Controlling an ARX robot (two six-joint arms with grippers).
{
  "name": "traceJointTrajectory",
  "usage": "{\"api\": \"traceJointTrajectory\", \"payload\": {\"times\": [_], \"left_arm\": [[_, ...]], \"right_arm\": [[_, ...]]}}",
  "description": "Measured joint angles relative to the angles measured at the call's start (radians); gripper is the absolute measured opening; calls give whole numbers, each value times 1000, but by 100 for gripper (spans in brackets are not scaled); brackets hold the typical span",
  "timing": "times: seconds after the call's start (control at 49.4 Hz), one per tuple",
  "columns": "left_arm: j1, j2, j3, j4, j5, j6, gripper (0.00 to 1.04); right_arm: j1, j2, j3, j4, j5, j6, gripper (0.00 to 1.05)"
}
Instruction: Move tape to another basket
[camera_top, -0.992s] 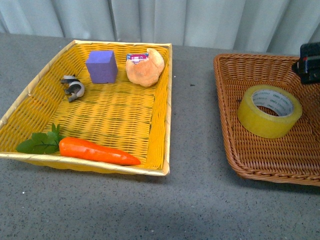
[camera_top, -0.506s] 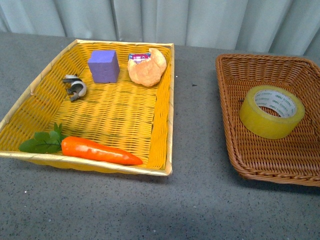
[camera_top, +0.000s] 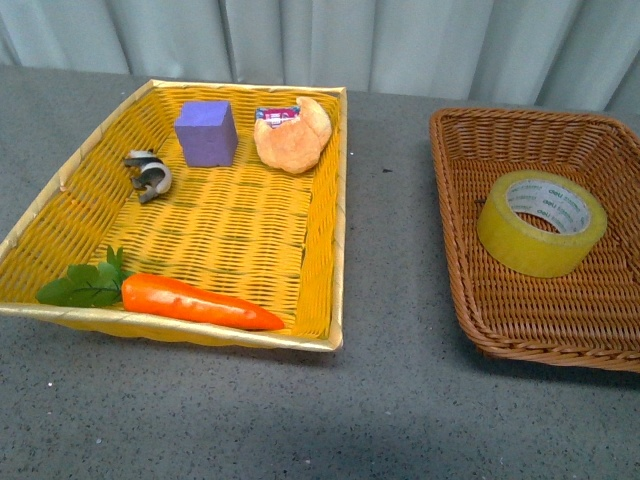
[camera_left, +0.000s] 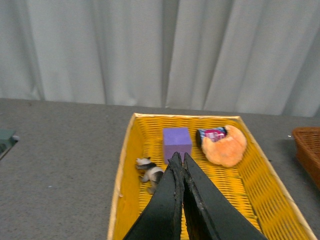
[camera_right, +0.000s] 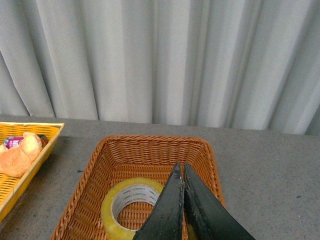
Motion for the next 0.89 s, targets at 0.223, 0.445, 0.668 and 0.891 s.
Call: {"api": "traceJointTrajectory", "payload": {"times": [0.223,0.445,0.668,0.891], "left_arm": [[50,-126,-60,-67,38,0,4],[51,-209,-137,-82,42,0,4],[51,-368,-147,-214,42,0,4],[51,-511,-148,-342,42,0,4]], "right_arm": [[0,-151,-60,-101,1,2,1],[0,-324,-98,-229,-1,2,1],[0,-477,-121,-357,-1,3,1],[0,-628,-130,-492,-1,2,1]]}}
